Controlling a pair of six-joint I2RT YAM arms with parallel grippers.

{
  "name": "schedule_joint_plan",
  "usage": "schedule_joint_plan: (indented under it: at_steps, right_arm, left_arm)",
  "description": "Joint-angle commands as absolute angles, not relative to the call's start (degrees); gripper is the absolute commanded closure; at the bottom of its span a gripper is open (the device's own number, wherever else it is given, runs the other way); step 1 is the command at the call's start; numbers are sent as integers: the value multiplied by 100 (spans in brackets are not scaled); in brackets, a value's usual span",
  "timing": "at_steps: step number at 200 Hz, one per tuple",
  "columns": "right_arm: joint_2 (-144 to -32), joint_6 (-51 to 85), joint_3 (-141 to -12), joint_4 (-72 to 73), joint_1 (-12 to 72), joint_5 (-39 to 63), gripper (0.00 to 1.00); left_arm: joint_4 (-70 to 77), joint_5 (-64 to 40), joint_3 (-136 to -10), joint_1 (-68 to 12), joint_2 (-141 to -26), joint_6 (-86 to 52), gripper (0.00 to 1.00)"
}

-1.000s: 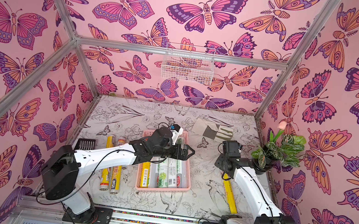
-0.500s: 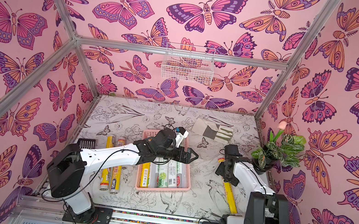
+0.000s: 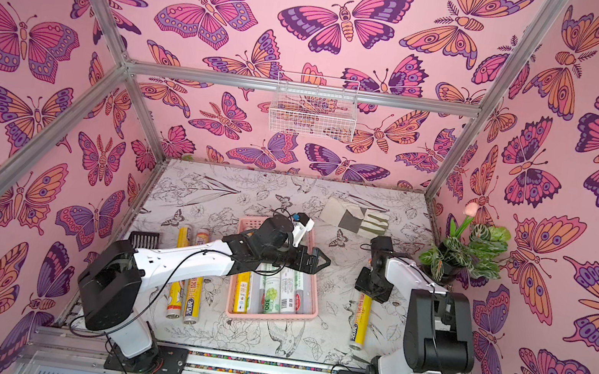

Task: Put the plastic wrap into the basket
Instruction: Pick up the plastic wrap from the center of the board.

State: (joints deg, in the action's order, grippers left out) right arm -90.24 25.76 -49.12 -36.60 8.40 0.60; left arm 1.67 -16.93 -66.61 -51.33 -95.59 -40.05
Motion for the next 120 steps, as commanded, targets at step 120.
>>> schedule_joint_plan:
  at_steps: [120]
  right_arm:
    - [-9046, 2733, -4792, -3955, 1615, -294, 41]
  left_arm:
    - [192, -1512, -6427, -5036, -9325, -4024, 0]
